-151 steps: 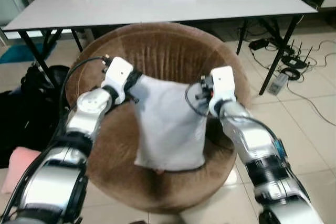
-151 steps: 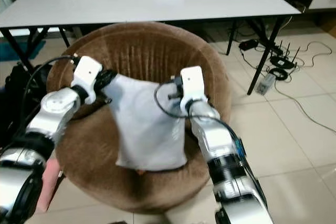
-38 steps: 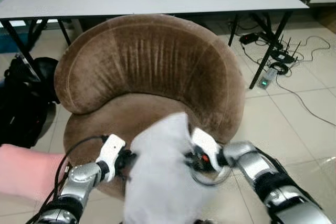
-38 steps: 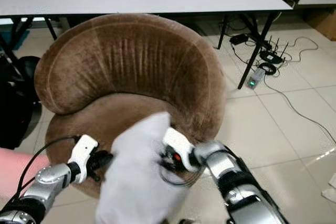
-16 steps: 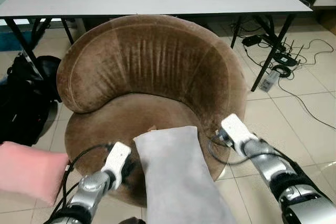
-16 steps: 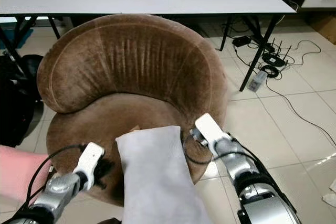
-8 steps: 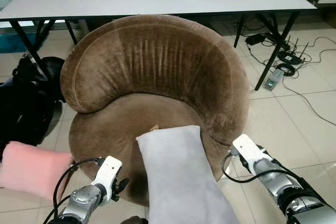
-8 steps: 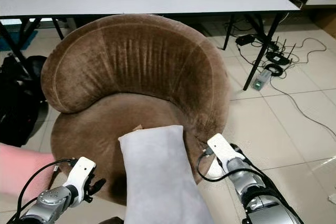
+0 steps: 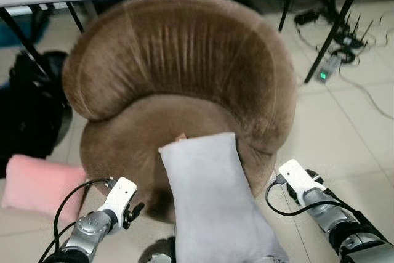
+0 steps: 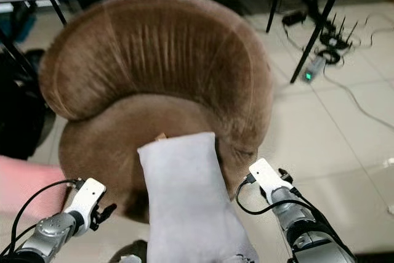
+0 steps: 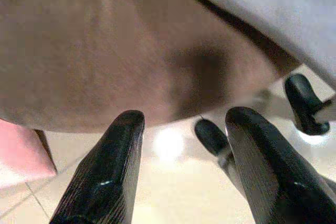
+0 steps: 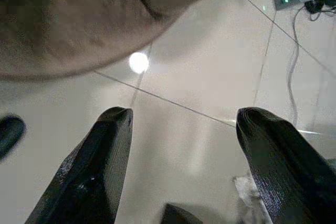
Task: Move the pillow to the sofa from floor
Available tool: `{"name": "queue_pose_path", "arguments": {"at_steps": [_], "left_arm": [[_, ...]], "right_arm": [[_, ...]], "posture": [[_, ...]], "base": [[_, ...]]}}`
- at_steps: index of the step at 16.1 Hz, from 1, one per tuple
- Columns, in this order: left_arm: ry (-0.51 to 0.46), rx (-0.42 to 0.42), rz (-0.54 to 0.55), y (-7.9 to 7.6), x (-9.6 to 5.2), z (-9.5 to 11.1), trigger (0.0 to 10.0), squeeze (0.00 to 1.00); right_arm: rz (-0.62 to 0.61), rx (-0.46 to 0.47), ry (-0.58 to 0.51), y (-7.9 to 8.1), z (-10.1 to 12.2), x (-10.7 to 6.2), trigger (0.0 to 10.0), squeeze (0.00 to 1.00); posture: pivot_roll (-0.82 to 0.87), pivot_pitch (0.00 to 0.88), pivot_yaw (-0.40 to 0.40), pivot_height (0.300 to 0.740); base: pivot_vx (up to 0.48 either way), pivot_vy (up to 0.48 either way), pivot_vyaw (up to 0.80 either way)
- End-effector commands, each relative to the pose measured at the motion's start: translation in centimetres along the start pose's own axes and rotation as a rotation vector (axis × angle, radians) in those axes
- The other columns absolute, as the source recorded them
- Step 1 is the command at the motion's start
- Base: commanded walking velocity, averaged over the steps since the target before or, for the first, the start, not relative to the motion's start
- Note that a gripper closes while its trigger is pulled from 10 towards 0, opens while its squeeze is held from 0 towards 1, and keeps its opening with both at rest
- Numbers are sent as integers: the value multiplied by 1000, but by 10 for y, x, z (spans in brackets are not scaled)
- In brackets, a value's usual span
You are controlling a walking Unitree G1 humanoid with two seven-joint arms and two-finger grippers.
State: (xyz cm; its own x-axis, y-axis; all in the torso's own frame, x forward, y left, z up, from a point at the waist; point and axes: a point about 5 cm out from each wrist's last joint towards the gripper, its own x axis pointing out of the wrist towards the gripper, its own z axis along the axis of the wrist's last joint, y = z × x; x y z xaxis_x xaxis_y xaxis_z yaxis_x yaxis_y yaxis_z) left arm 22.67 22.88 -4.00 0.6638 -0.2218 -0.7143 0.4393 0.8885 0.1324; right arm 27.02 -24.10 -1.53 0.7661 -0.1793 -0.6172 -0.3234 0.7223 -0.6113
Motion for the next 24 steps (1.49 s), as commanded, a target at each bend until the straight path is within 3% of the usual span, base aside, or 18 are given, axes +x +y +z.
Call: {"name": "queue_pose_path", "arguments": {"at_steps": [1,3,5,6,7,9,10,12,13,15,17,18,19,22,24], "left_arm": [[35,5,-3,1,-4,-11,10000,0],[33,2,1,-2,-4,-14,10000,0],[64,12,-16,-12,-3,-21,10000,0],[74,19,-27,-16,-3,-24,10000,0],[102,49,-48,-27,-2,-31,10000,0],[119,74,-50,-33,-1,-34,10000,0],[126,89,-50,-35,0,-35,10000,0],[132,136,-39,-40,1,-35,10000,0],[109,96,-49,-48,5,-32,10000,0],[47,30,-67,-60,10,-22,10000,0],[-32,-83,-85,-68,15,-10,10000,0],[-55,-184,-109,-75,17,-7,10000,0],[-80,-266,-121,-80,18,-5,10000,0],[-86,-317,-143,-85,17,-8,10000,0],[-135,-374,-128,-76,16,-2,10000,0]], "right_arm": [[-22,-48,18,-2,-8,-1,10000,0],[-60,-121,19,-8,-10,-2,10000,0],[-14,-249,53,-2,-25,-5,10000,0],[38,-291,69,6,-32,-7,10000,0],[200,-378,90,31,-52,-16,10000,0],[272,-378,82,46,-60,-22,10000,0],[297,-361,76,52,-61,-24,10000,0],[418,-212,35,73,-57,-30,10000,0],[500,-63,-6,85,-48,-33,10000,0],[557,55,-57,92,-32,-33,10000,0],[715,118,-91,104,-19,-37,10000,0],[835,130,-116,111,-7,-41,10000,0],[906,168,-143,112,6,-41,10000,0],[997,271,-193,107,35,-40,10000,0],[1068,325,-253,105,64,-42,10000,0]], "posture": [[6,277,35,740],[-1,290,28,740],[-5,298,25,740],[-7,302,25,740],[-9,305,26,740],[-13,304,26,740],[-16,305,26,740],[-20,304,28,740],[-29,294,24,740],[-31,289,20,740],[-36,276,16,740],[-40,259,14,740],[-41,247,13,740],[-39,223,10,740],[-30,191,9,740]], "base": [[0,0,0],[0,0,0],[0,0,0],[0,0,0],[0,0,0],[0,0,0],[0,0,0],[0,0,0],[0,0,0],[0,0,0],[0,0,0],[0,0,0],[0,0,0],[0,0,0],[0,0,0]]}}
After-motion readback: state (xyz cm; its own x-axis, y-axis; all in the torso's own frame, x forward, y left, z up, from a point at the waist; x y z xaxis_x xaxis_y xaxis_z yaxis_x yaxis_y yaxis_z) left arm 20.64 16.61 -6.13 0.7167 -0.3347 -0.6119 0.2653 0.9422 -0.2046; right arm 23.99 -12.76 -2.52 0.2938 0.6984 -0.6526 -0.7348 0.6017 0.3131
